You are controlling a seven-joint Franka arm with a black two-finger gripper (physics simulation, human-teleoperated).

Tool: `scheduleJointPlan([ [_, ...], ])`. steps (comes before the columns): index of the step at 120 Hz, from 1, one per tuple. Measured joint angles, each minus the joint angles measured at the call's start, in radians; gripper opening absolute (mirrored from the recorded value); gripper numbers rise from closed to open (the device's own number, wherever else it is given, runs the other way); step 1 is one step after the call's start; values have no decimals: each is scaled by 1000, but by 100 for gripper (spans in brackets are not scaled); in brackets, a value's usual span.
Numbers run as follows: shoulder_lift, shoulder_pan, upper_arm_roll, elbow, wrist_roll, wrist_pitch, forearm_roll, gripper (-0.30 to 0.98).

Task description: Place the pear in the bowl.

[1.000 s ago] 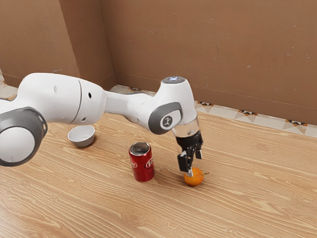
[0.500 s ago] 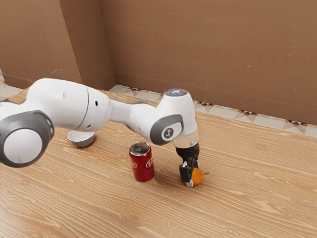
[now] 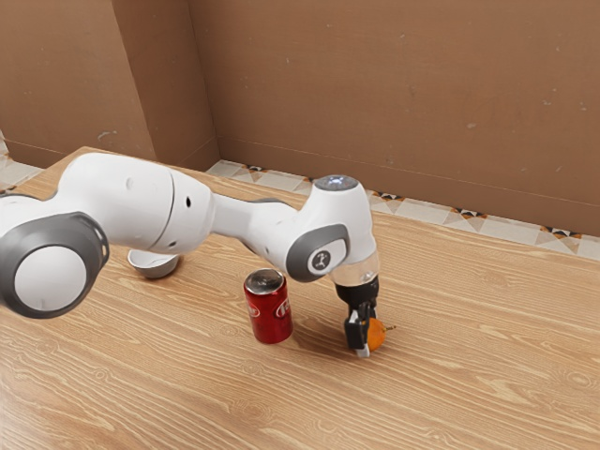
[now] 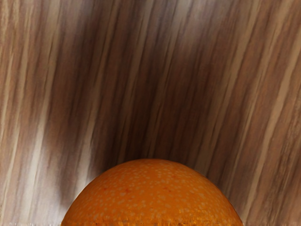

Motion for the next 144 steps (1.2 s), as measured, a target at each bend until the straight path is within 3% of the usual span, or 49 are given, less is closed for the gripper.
scheduleJointPlan([
  [30, -3, -5, 0, 0, -13, 2, 2, 42],
  [64, -20, -5, 0, 0, -17, -3, -4, 32],
  [80, -95, -2, 7, 9, -12, -33, -7, 27],
  [109, -182, 1, 107, 162, 20, -228, -13, 25],
  [144, -245, 15, 268, 176, 62, -373, -40, 26],
])
